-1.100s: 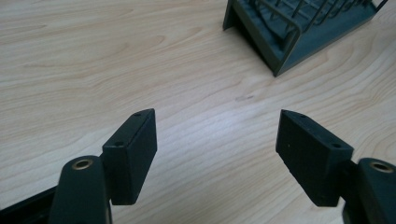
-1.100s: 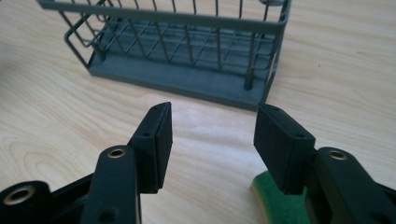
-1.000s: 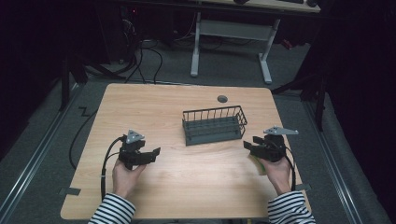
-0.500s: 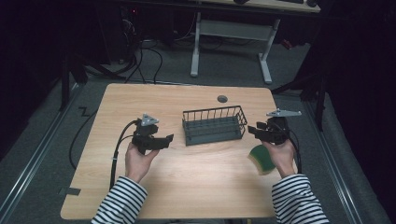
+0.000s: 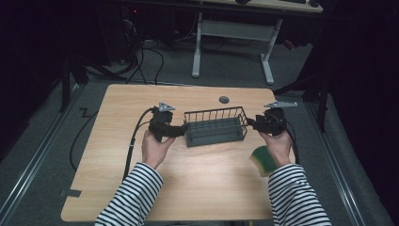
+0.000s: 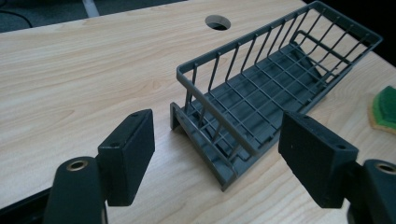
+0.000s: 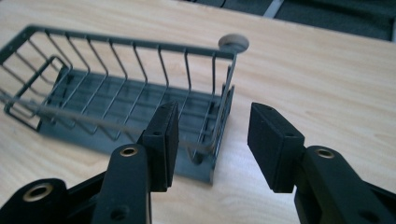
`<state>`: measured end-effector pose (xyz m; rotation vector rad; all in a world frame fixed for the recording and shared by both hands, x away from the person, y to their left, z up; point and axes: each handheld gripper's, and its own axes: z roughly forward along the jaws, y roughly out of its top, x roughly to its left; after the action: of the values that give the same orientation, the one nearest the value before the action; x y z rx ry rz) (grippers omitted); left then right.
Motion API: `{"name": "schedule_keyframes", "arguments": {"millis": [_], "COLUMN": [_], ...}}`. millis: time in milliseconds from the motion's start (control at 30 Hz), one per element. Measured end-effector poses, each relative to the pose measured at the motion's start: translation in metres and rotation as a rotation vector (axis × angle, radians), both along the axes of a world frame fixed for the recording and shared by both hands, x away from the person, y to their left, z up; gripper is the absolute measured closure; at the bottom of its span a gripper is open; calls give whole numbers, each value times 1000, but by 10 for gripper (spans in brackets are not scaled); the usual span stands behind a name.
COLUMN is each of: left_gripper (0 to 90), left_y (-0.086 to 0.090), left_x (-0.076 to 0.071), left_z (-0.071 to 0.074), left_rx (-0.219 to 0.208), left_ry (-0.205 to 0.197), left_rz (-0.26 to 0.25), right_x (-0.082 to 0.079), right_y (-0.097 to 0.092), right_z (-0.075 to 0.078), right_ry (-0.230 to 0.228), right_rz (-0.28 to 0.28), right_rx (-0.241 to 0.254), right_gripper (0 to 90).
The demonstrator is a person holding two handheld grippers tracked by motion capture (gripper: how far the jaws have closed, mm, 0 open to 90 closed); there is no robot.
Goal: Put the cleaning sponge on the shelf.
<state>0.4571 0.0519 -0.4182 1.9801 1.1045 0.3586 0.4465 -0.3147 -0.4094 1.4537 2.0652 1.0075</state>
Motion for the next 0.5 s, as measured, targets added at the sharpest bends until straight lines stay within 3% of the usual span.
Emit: {"name": "schedule_keyframes", "arguments": {"millis": [133, 300, 500], "left_gripper": [295, 329, 355], "left_y": [-5, -15, -20], "left_x": [5, 13, 19], "left_z": [0, -7, -13], "left_rx": [-34, -9, -4], "left_ry": [6, 34, 46], "left_rz": [10, 9, 31], "right_x": [6, 16, 29], "right_y": [1, 3, 5], "right_z": [1, -1, -16], "right_ry": [0, 9, 56], "right_rz": [-12, -31, -46], "right_rx": [-13, -7, 1], "right_gripper": [539, 544, 562]}}
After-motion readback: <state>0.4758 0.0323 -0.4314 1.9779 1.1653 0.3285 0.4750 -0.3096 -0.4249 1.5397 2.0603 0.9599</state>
